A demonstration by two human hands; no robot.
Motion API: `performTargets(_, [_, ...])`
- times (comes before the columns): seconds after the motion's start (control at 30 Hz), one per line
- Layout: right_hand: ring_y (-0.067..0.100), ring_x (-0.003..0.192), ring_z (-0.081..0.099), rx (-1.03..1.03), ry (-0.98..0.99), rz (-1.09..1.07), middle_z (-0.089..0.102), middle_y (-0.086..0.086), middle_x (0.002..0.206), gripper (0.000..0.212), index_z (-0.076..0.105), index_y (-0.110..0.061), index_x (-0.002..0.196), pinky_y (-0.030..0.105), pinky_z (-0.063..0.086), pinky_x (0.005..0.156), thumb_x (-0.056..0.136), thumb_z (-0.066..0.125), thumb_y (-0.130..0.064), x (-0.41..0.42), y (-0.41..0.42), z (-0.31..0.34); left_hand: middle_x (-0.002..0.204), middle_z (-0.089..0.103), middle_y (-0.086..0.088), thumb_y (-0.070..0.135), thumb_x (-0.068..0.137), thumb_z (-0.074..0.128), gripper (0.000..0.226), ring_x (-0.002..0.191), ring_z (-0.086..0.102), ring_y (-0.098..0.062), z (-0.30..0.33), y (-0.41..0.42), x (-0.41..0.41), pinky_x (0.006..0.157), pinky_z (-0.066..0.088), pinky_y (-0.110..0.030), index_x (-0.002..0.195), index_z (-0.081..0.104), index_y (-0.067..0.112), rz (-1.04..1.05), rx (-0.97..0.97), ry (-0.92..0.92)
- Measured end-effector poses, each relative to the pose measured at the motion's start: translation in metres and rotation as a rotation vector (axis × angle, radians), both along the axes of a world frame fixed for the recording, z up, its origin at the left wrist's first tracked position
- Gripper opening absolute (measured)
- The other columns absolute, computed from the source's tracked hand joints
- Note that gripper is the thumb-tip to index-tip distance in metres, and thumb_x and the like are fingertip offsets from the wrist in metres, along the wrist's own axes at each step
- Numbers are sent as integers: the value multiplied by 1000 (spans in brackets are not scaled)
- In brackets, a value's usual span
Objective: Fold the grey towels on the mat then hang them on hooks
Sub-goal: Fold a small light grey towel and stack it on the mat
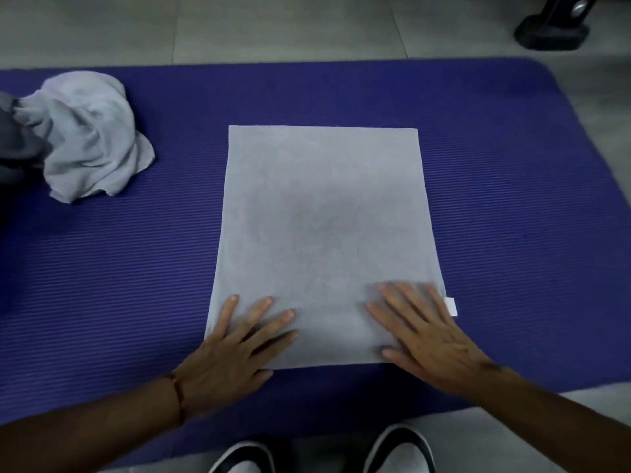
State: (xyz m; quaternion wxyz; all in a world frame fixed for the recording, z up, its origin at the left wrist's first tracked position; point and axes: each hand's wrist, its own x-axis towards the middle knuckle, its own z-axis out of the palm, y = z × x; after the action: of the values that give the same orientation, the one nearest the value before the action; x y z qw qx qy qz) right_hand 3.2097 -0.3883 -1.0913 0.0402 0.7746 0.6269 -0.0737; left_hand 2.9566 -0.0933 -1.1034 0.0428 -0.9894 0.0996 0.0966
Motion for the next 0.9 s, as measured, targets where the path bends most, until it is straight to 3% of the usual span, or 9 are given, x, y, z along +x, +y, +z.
performTargets(0.1, [27, 150, 32, 55, 59, 138, 36, 6, 162, 58, 52, -21, 145, 53, 23, 122, 94, 57, -46, -22, 13, -3, 162, 30, -15, 37, 102, 48, 54, 146, 36, -37, 2, -7, 6, 113, 34, -62, 150, 43, 13, -76, 38, -83])
performTargets(0.17, [26, 133, 52, 159, 67, 126, 56, 6, 140, 36, 66, -18, 123, 46, 33, 116, 91, 61, -35, -30, 16, -6, 141, 54, -12, 24, 98, 58, 30, 127, 55, -31, 4, -10, 8, 114, 40, -51, 126, 60, 14, -103, -22, -189])
performTargets(0.27, [17, 113, 59, 219, 145, 78, 64, -4, 115, 13, 67, -21, 102, 37, 40, 106, 94, 60, -28, -23, 21, 4, 106, 64, 0, 21, 98, 51, 13, 98, 62, -21, 17, -7, 14, 102, 43, -37, 106, 61, 19, 6, -201, -218])
performTargets(0.37, [15, 79, 59, 340, 187, -66, 64, -6, 83, 10, 63, -20, 91, 37, 48, 86, 95, 56, -26, -3, 37, 26, 82, 65, 2, 26, 102, 43, 22, 78, 62, -21, 33, 7, 38, 83, 46, -37, 105, 63, 18, 233, -361, -317])
performTargets(0.47, [22, 84, 64, 419, -12, -210, 71, 0, 91, 20, 69, -16, 104, 39, 45, 88, 98, 54, -27, 24, 61, 47, 94, 66, -7, 9, 96, 55, 19, 86, 63, -30, 50, 28, 73, 77, 50, -44, 113, 62, 13, 377, -314, -414])
performTargets(0.57, [25, 106, 57, 349, -192, -104, 64, -1, 109, 26, 68, -21, 113, 44, 33, 101, 88, 75, -20, 27, 74, 56, 119, 58, -13, -13, 78, 63, 52, 111, 53, -34, 63, 31, 90, 90, 45, -46, 124, 61, 13, 297, -162, -465])
performTargets(0.7, [21, 94, 53, 263, -109, 264, 58, -3, 95, 15, 66, -21, 98, 42, 36, 97, 90, 74, -31, -14, 57, 32, 101, 63, -5, 20, 92, 63, 17, 95, 60, -26, 45, -3, 54, 83, 45, -40, 107, 69, 17, -60, -199, -328])
performTargets(0.77, [19, 97, 50, 204, -64, 272, 58, -4, 93, 22, 67, -21, 94, 40, 37, 96, 92, 69, -43, -25, 45, 17, 105, 65, -2, 41, 89, 64, 25, 96, 60, -21, 24, -13, 32, 85, 45, -35, 102, 72, 21, -67, -178, -191])
performTargets(0.9, [19, 83, 49, 245, -92, 200, 54, -3, 80, 11, 65, -18, 80, 39, 39, 90, 83, 75, -17, -32, 34, -2, 110, 60, -3, 26, 86, 69, 13, 99, 51, -18, 11, -19, 11, 82, 55, -33, 97, 71, 19, -2, -233, -160])
